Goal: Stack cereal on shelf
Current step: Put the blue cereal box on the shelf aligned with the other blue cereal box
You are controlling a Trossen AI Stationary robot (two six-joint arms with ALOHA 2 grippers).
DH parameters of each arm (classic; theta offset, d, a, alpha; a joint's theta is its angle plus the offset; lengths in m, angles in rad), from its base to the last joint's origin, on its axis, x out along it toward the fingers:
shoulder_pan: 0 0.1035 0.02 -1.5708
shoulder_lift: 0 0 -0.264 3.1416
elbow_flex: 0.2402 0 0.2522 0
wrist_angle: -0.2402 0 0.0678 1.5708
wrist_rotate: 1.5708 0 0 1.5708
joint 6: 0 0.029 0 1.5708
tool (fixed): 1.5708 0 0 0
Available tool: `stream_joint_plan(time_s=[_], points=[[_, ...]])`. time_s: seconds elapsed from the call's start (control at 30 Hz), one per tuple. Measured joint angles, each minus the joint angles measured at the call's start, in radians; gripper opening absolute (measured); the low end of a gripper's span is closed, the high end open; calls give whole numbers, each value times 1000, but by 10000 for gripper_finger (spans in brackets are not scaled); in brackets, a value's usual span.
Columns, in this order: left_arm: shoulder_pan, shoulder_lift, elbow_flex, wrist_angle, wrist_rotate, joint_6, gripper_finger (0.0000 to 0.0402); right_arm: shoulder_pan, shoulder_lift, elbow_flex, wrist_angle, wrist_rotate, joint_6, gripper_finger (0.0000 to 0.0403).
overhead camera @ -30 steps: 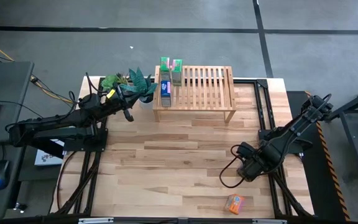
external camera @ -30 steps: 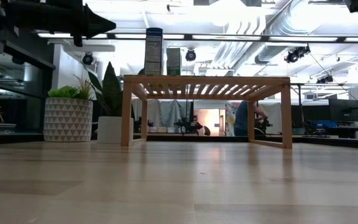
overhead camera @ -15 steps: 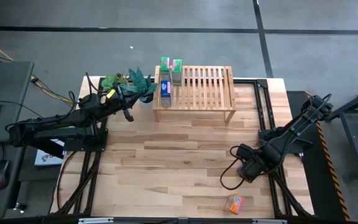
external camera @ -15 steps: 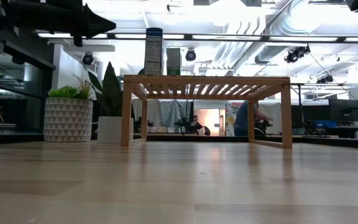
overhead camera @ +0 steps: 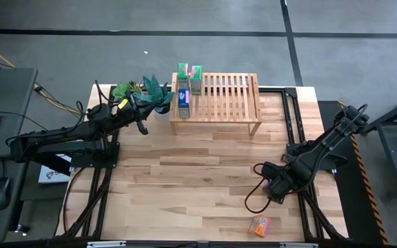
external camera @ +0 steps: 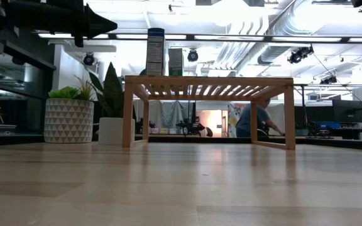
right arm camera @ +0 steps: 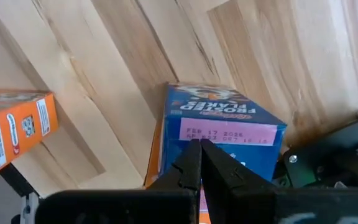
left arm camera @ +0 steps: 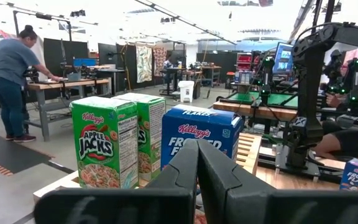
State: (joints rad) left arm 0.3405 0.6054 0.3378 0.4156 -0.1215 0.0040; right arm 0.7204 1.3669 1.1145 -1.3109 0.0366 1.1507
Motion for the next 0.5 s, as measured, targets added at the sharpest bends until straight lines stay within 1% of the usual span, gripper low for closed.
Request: stream_joint_plan(time_s=[0.13,0.23,0.37,0.5], points=[[0,0,0,0,0,0,0,0,26,0,-2,-38,-27,0],[0,0,0,0,0,0,0,0,47,1,-2,-34,-64,0],[0,0,0,0,0,0,0,-1,53,2,-2,1,-70,0],[0,0,0,0,0,0,0,-2,51,1,-6,90,6,0]])
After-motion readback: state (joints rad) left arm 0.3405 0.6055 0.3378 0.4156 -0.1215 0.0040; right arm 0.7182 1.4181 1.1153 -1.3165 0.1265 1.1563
